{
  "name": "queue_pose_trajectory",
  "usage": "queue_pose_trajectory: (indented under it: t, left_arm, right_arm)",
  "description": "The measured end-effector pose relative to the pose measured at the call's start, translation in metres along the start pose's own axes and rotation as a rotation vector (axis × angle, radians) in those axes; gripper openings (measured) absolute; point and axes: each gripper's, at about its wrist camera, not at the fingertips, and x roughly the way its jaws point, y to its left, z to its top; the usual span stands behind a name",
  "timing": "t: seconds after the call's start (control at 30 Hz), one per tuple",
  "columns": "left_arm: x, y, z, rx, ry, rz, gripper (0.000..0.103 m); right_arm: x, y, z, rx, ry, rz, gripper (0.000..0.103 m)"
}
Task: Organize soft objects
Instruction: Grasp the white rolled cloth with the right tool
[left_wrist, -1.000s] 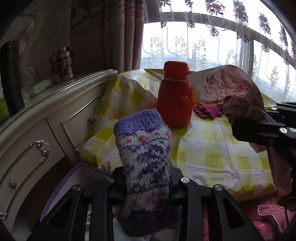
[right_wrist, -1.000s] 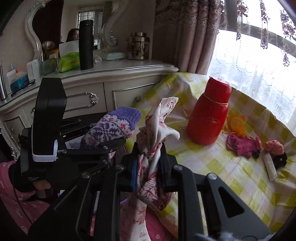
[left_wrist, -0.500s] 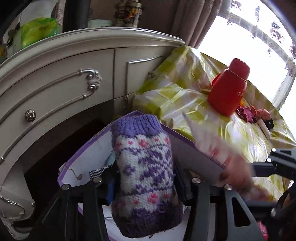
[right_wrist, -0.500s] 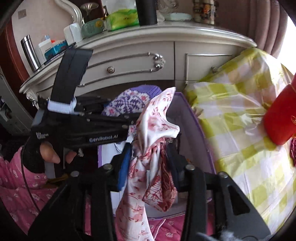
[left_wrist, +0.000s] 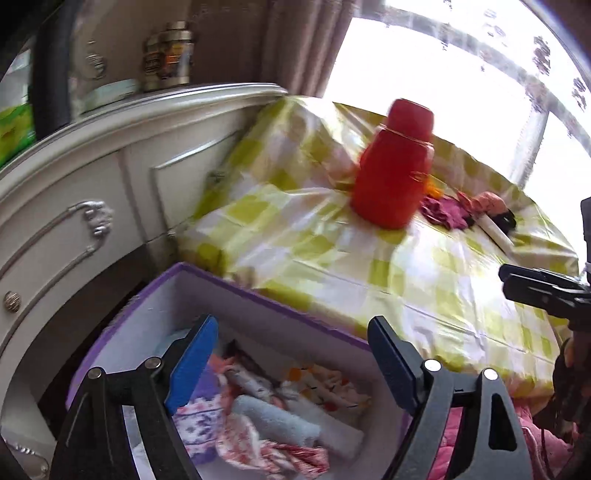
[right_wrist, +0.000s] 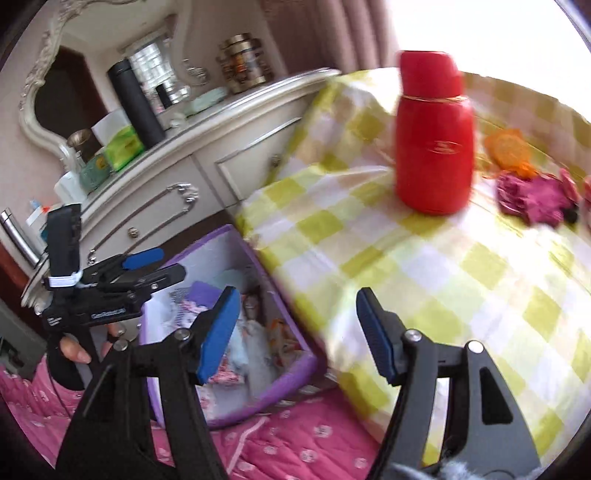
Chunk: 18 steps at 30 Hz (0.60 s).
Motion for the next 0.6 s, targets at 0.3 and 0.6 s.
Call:
queue_pose_trajectory:
  t: [0.3, 0.6]
  left_arm:
    - [0.119, -0.183, 0.023, 0.298, 0.128, -0.245, 0.085]
    - [0.216, -0.277, 0.063, 0.385, 0.067, -0.243, 0.085]
  right_arm:
    - [-0.047, -0.167, -0.059, 0.382, -0.033, -0.27, 0.069]
    - [-0.056, -0.315, -0.023, 0.38, -0.109, -0.541, 0.075]
